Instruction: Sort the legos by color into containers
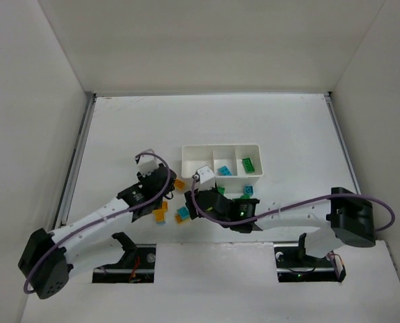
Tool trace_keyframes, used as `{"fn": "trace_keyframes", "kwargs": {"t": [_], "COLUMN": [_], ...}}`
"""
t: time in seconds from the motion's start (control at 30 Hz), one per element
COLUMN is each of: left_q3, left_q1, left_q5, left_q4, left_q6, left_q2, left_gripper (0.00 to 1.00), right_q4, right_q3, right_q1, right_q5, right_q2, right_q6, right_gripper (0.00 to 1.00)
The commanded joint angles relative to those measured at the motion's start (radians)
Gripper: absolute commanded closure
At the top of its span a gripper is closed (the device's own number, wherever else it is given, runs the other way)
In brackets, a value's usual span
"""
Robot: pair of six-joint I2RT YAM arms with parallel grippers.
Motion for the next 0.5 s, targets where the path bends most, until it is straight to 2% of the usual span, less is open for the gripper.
{"fn": "trace_keyframes", "kwargs": {"t": [0.0,0.1,0.23,0.33,0.47], "left_q3": [0.093,0.135,0.192,0.216,0.236], "left_q1": [0.090,0.145,0.174,0.180,0.190], "left_q5": [0.091,0.160,0.222,0.229,0.245], "left_q4": [0.003,0.030,0.047,0.047,0.029], "left_q6": [0.011,0.029,0.033,0.014,-0.024], "left_q2": [0.098,0.202,0.311,0.354,0.402], "left_gripper": [0.60,0.58,0.49,0.44,0.43], "right_q4": [0.065,0.065,0.065,0.065,0.065], "right_q3": [-0.041,-0.107,-0.186,-0.221,-0.259], "right_q1": [-0.001,-0.003,-0.004,-0.004,-0.003], "right_q5": [0.054,0.086,0.086,0.088,0.091], "right_q2": [-0.102,-0.202,-0.303,-0.345,-0.388], "right_q6": [-0.018,-0.012,0.005,0.008,0.010], "right_gripper": [0.32,0.31,0.30,0.30,0.29]}}
